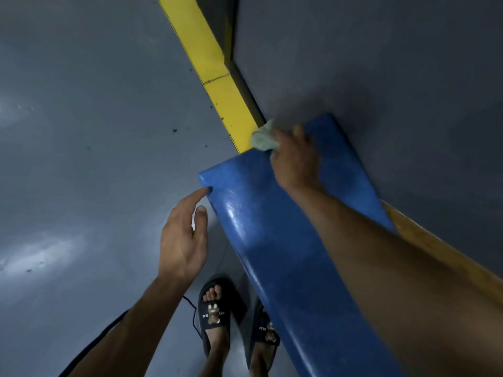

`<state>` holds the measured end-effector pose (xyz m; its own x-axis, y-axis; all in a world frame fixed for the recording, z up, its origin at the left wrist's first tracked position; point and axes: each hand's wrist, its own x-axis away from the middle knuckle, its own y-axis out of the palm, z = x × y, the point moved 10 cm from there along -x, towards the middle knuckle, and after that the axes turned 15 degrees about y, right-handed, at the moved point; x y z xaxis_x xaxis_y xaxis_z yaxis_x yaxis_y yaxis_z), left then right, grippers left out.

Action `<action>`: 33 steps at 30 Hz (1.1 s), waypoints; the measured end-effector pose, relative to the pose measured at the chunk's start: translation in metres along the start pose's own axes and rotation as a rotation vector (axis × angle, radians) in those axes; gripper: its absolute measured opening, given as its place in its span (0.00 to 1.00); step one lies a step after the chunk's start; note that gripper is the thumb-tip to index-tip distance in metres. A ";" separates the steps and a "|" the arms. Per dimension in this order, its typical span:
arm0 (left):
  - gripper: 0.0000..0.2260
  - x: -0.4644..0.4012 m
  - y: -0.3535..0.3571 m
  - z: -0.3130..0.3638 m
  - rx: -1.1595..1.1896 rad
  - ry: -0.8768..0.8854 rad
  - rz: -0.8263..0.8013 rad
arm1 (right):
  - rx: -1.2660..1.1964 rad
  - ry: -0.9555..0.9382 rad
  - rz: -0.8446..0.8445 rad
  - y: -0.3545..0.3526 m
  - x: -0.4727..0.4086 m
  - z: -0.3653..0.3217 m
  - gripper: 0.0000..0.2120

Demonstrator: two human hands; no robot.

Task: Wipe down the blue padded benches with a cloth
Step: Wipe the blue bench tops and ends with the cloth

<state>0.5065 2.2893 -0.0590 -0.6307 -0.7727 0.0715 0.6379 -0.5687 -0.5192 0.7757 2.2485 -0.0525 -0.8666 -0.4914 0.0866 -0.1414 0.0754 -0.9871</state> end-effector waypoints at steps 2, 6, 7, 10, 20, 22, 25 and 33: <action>0.15 0.002 0.002 0.005 -0.004 0.014 -0.007 | -0.075 -0.071 -0.017 0.009 0.051 -0.024 0.29; 0.16 0.005 0.009 0.018 -0.033 0.058 -0.023 | -0.170 -0.367 -0.121 0.015 0.109 -0.035 0.31; 0.15 0.006 0.011 0.022 -0.038 0.068 -0.030 | -0.156 -0.358 -0.098 0.010 0.103 -0.021 0.31; 0.15 0.010 0.021 0.035 -0.049 0.107 -0.062 | -0.123 -0.064 -0.030 0.002 0.087 0.041 0.33; 0.16 0.060 0.075 0.111 -0.034 0.220 -0.161 | 0.007 -0.026 -0.124 -0.003 0.218 0.157 0.36; 0.17 0.070 0.083 0.123 -0.047 0.239 -0.178 | 0.006 0.078 -0.189 -0.010 0.226 0.200 0.36; 0.19 0.085 0.090 0.136 -0.051 0.259 -0.182 | -0.024 0.253 -0.328 -0.015 0.243 0.263 0.34; 0.19 0.098 0.100 0.153 -0.048 0.290 -0.180 | -0.167 0.684 -0.187 -0.042 0.291 0.379 0.26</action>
<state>0.5756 2.1137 0.0265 -0.8348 -0.5454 -0.0757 0.4879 -0.6690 -0.5606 0.7104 1.7736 -0.0365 -0.9183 0.1390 0.3706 -0.3402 0.2015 -0.9185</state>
